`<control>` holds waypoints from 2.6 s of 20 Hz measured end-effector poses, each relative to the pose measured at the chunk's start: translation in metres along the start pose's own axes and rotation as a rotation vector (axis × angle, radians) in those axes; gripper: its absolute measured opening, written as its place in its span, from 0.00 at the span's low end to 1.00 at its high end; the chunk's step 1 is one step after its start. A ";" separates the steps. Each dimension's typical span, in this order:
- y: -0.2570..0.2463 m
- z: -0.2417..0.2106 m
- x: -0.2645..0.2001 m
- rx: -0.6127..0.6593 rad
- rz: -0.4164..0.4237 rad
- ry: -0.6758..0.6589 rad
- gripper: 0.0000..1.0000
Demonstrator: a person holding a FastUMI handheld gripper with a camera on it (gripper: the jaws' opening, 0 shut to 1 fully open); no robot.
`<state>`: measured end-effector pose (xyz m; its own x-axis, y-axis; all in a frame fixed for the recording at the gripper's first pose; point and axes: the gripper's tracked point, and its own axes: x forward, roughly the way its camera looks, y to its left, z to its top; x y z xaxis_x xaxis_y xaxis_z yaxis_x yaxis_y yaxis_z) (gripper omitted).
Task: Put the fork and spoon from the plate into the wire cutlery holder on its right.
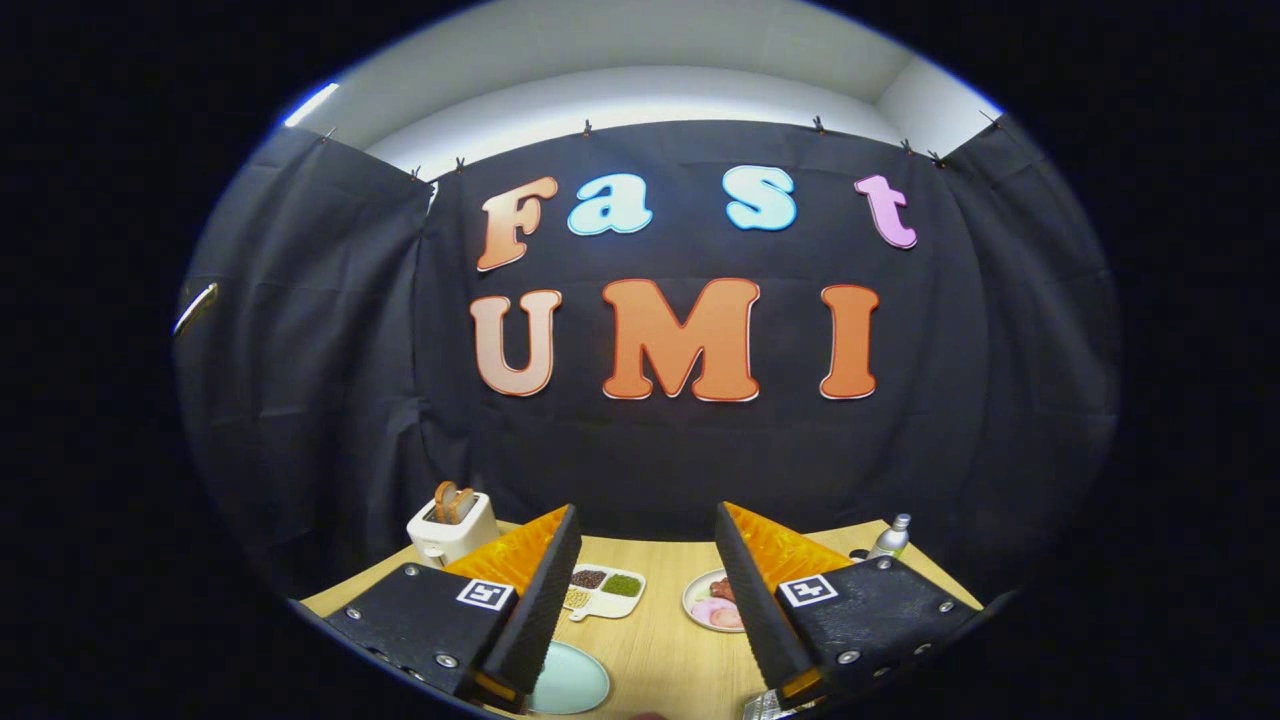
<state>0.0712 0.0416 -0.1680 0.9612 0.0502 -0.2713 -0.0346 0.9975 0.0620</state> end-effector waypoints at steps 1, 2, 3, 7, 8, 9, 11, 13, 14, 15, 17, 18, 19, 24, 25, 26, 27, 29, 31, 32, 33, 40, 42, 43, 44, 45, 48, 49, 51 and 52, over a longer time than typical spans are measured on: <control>0.011 -0.013 0.003 -0.002 0.026 0.041 0.85; 0.023 -0.025 0.005 0.000 0.051 0.078 0.86; 0.035 -0.038 0.007 0.000 0.077 0.119 0.89; 0.077 -0.093 0.019 -0.024 0.159 0.294 0.92; 0.085 -0.105 0.022 -0.040 0.176 0.338 0.92; 0.094 -0.119 0.025 -0.052 0.196 0.384 0.92; 0.107 -0.151 0.027 -0.064 0.221 0.498 0.92; 0.117 -0.194 0.024 -0.060 0.244 0.657 0.92; 0.121 -0.213 0.022 -0.055 0.250 0.728 0.92; 0.125 -0.228 0.019 -0.053 0.255 0.791 0.92; 0.128 -0.248 0.009 -0.071 0.269 0.881 0.92; 0.129 -0.258 0.010 -0.094 0.274 0.912 0.92; 0.128 -0.269 0.007 -0.119 0.277 0.945 0.92; 0.144 -0.313 -0.003 -0.142 0.315 1.138 0.90; 0.147 -0.324 0.005 -0.145 0.311 1.170 0.88; 0.148 -0.331 0.006 -0.148 0.306 1.195 0.87; 0.147 -0.339 0.004 -0.157 0.294 1.231 0.84; 0.145 -0.354 0.005 -0.175 0.282 1.283 0.77; 0.141 -0.368 0.004 -0.205 0.271 1.338 0.67; 0.140 -0.374 0.004 -0.214 0.261 1.355 0.64; 0.138 -0.379 0.004 -0.222 0.244 1.369 0.58; 0.133 -0.387 0.012 -0.257 0.214 1.391 0.20; 0.133 -0.385 0.012 -0.209 0.206 1.397 0.07; 0.134 -0.384 0.011 -0.172 0.210 1.400 0.05; 0.134 -0.381 0.011 -0.152 0.210 1.391 0.05; 0.130 -0.377 0.013 -0.152 0.203 1.366 0.04; 0.122 -0.364 0.017 -0.133 0.188 1.319 0.04; 0.120 -0.359 0.016 -0.117 0.192 1.309 0.04; 0.117 -0.347 0.017 -0.093 0.187 1.274 0.04; 0.115 -0.340 0.018 -0.076 0.186 1.257 0.04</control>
<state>-0.0089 0.1741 -0.4927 0.0213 0.1604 -0.9868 -0.1958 0.9686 0.1532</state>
